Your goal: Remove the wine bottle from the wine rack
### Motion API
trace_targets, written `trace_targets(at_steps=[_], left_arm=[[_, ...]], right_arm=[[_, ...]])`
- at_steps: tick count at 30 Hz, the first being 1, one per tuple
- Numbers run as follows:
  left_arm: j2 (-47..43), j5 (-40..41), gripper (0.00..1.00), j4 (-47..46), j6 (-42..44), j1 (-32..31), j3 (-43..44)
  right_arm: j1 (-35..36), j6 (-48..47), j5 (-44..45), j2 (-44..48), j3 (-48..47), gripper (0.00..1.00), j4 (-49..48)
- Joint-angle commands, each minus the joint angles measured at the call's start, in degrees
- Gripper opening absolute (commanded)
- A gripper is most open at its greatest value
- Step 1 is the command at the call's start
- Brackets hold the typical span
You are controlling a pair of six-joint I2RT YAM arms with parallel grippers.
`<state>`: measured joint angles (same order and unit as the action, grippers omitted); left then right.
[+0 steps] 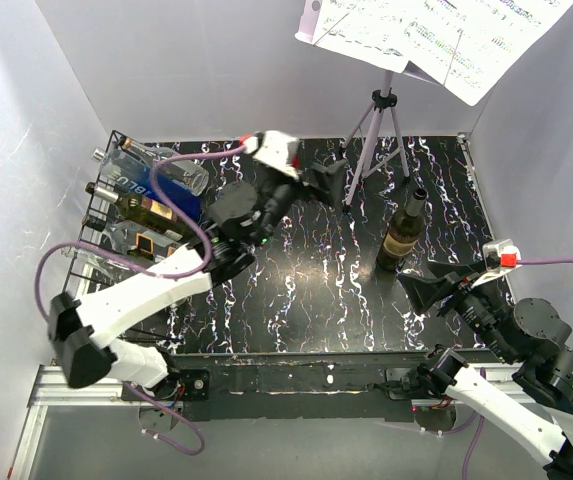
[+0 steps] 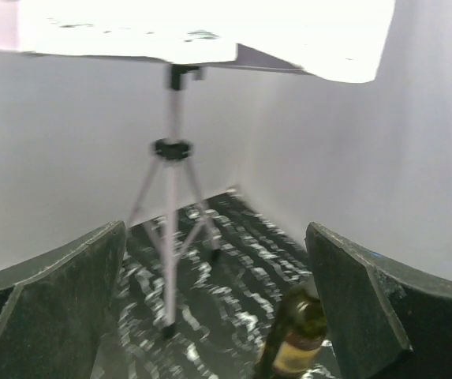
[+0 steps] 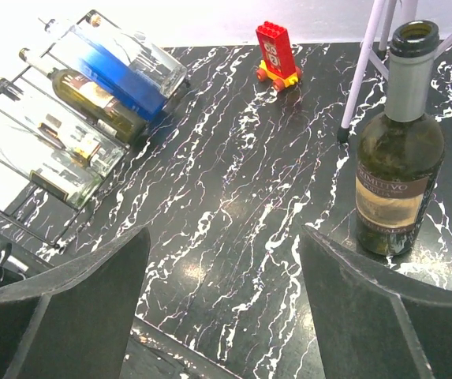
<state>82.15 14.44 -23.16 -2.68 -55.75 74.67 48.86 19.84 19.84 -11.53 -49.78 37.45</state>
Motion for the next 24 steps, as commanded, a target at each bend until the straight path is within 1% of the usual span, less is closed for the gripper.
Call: trace_targets(at_steps=[1,2,3,4,6,8,9,10,11,15,17,18,20,24], left_arm=[[-9.79,21.21,0.98,12.68,1.37,-0.15,-7.33],[-12.34,27.16,0.98,16.00,-0.47,0.20,-8.57],[-14.45,29.66,0.98,19.78,-3.53,0.63,-9.36],[-16.82,32.73,0.98,25.82,-7.39,1.60,-9.89],[-21.39,34.52,0.98,36.73,-18.36,6.41,-10.86],[-26.05,32.95,0.98,46.41,-28.56,12.21,-12.26],[-28.51,32.07,0.98,49.84,-30.96,15.29,-13.05],[-30.45,32.41,0.98,52.83,-31.59,17.23,-13.67],[-32.12,34.15,0.98,55.74,-33.25,18.90,-13.94],[-35.56,44.34,0.98,72.86,-41.95,22.69,-12.98],[-37.05,46.99,0.97,83.31,-49.41,24.62,-12.10],[-37.93,47.78,0.95,86.49,-51.09,25.50,-12.18],[-40.39,48.84,0.93,87.23,-50.15,27.09,-13.76],[-43.04,48.50,0.91,83.37,-45.58,30.69,-15.70]], right_arm=[[0.18,1.26,0.73,0.81,0.21,0.84,-0.63],[0.18,1.35,0.64,0.72,0.47,0.84,-0.54],[0.18,1.43,0.64,0.54,0.56,0.84,-0.62],[0.18,1.52,0.64,0.46,0.73,0.84,-0.63],[0.18,1.96,0.73,0.19,1.17,0.84,-0.80],[0.18,2.57,0.65,-0.33,1.44,0.83,-0.98],[0.18,2.75,0.47,-0.51,1.53,0.83,-1.15],[0.18,2.93,0.12,-0.69,1.61,0.83,-1.24],[0.18,3.19,-0.06,-0.95,1.79,0.83,-1.41],[0.18,3.81,-0.32,-1.92,1.70,0.83,-1.15],[0.18,3.98,-0.50,-1.83,1.79,0.83,-1.15],[0.18,4.16,-0.59,-1.74,1.88,0.82,-1.07],[0.27,4.51,-0.59,-1.66,1.97,0.82,-1.15],[0.18,5.30,-1.46,-1.65,2.32,0.82,-1.33]])
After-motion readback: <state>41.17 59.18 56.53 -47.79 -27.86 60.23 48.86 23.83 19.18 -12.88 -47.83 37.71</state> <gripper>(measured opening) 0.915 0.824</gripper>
